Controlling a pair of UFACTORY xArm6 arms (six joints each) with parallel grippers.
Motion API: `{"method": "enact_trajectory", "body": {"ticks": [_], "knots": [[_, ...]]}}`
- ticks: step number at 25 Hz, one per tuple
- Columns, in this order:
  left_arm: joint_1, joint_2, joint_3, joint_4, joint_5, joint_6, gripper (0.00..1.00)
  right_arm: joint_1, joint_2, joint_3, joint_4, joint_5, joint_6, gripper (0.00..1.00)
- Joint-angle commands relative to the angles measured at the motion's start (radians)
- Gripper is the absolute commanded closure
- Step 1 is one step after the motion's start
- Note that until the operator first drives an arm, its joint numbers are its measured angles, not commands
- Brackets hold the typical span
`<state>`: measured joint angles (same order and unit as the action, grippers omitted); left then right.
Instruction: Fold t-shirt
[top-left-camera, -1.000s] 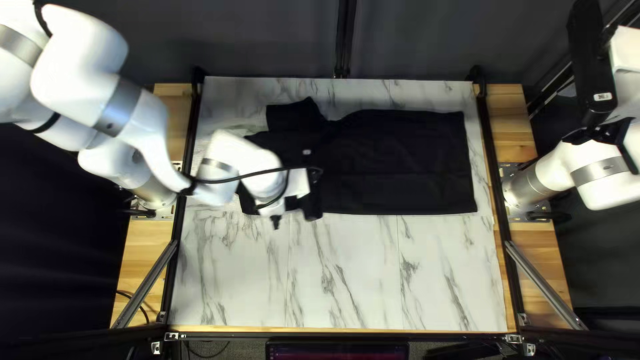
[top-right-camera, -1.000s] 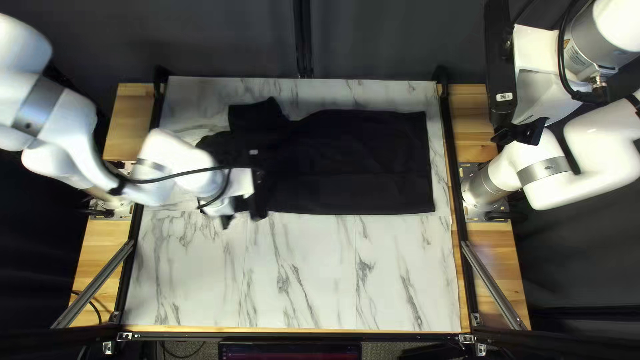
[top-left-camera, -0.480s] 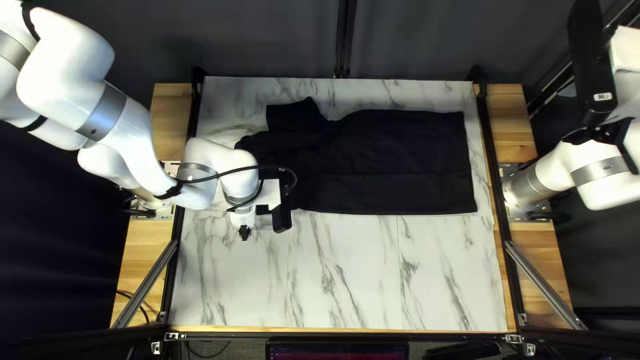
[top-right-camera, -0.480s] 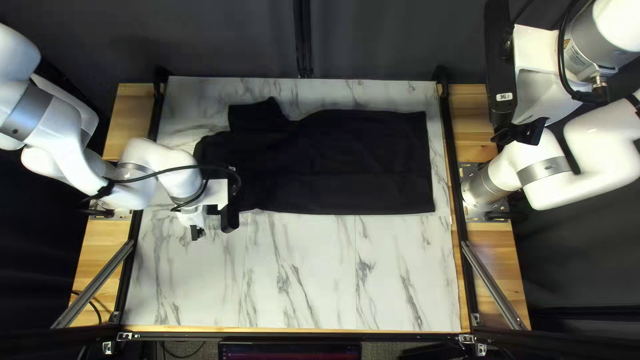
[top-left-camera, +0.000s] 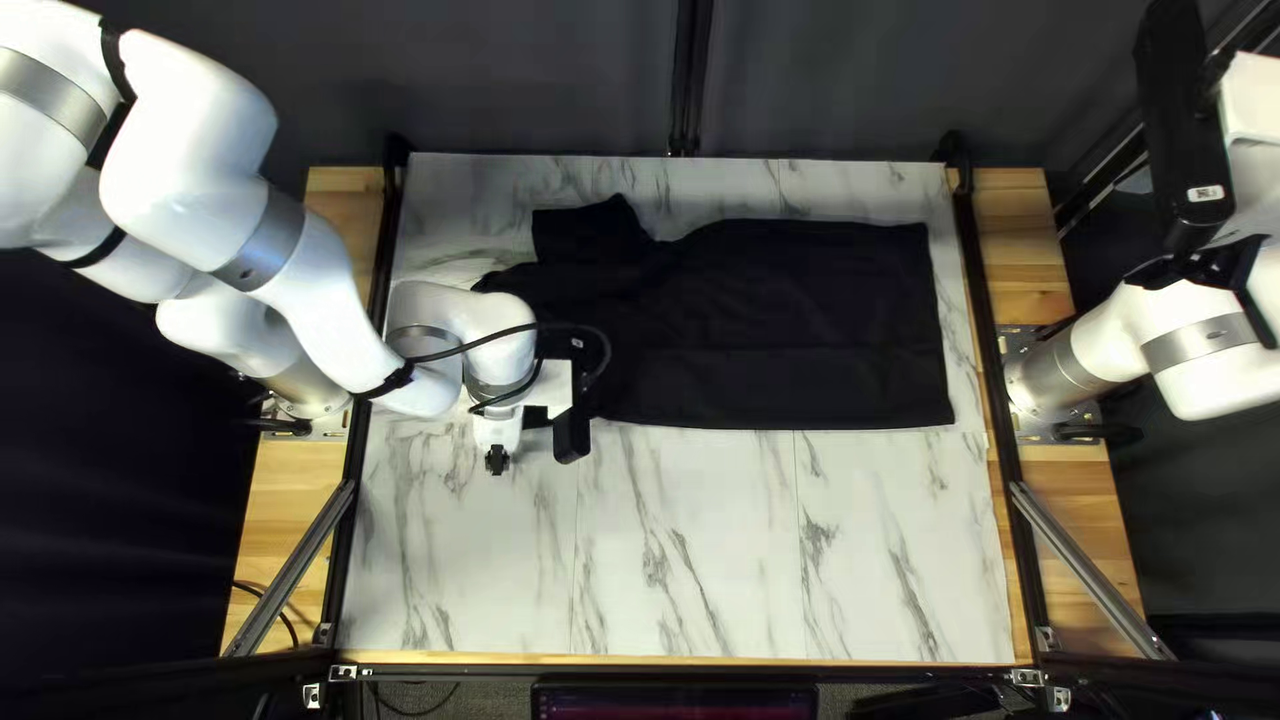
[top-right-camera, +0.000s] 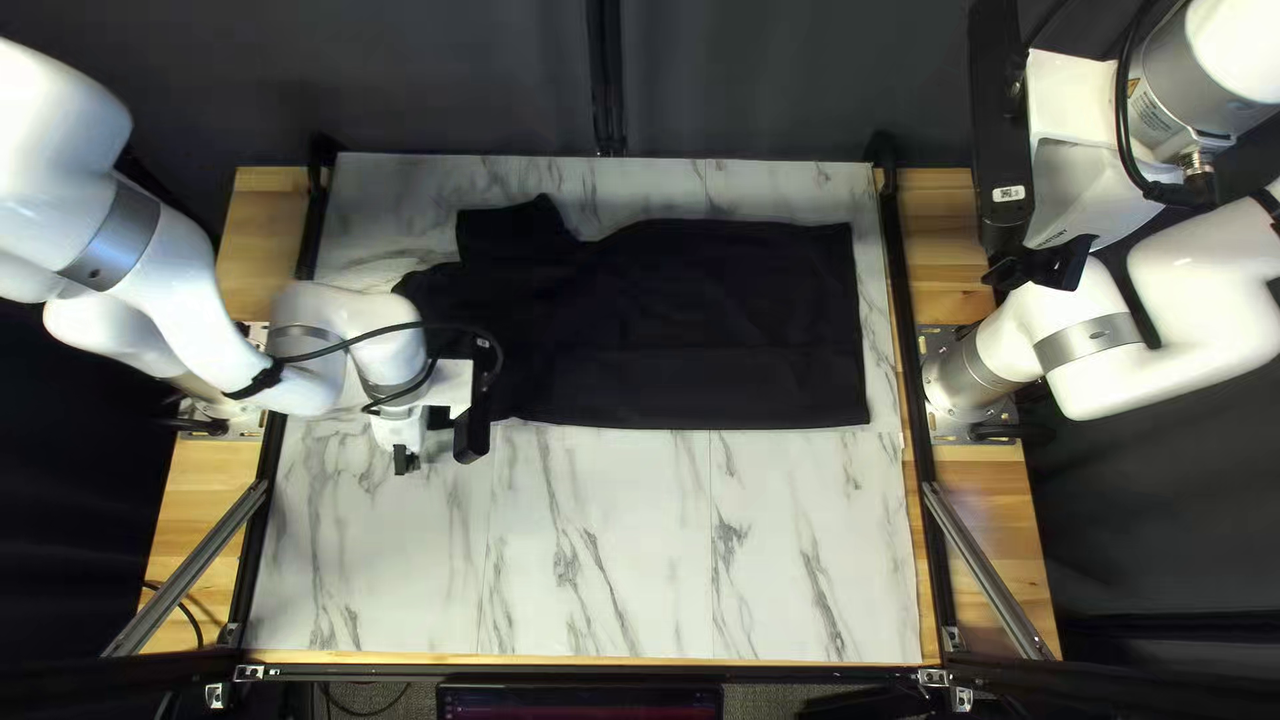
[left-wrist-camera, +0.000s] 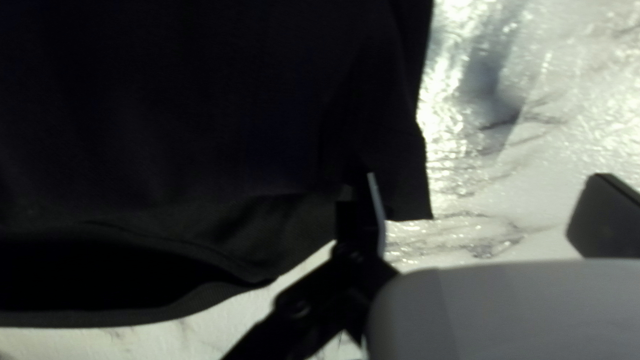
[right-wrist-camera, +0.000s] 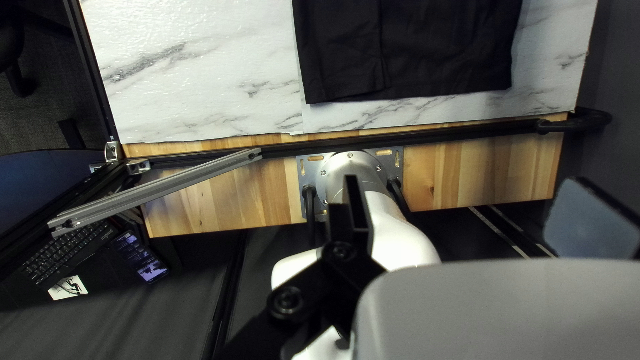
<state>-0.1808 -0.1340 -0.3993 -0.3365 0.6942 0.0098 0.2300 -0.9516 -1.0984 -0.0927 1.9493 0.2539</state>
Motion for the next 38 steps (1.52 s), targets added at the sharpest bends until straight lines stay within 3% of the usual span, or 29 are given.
{"method": "enact_trajectory", "body": {"ticks": [1,5,12,21,23,24,25,38], "knots": [[0.030,0.004,0.002,0.034,0.002,-0.010,0.71,0.000,0.000,0.000,0.000,0.000,0.000,0.00],[0.026,-0.026,-0.005,0.084,0.043,-0.074,0.79,0.000,0.000,0.000,0.000,0.000,0.000,0.00],[-0.024,-0.109,0.031,0.133,0.100,-0.202,0.80,0.000,0.000,0.000,0.000,0.000,0.000,0.00],[-0.078,-0.157,0.054,0.154,0.126,-0.295,0.70,0.000,0.000,0.000,0.000,0.000,0.000,0.00],[-0.084,-0.151,0.060,0.149,0.112,-0.297,0.65,0.000,0.000,0.000,0.000,0.000,0.000,0.00],[-0.086,-0.139,0.060,0.142,0.101,-0.289,0.24,0.000,0.000,0.000,0.000,0.000,0.000,0.00],[-0.086,-0.132,0.056,0.136,0.097,-0.281,0.00,0.000,0.000,0.000,0.000,0.000,0.000,0.00],[-0.063,-0.163,-0.035,0.205,0.203,-0.296,0.00,0.000,0.000,0.000,0.000,0.000,0.000,0.00]]}}
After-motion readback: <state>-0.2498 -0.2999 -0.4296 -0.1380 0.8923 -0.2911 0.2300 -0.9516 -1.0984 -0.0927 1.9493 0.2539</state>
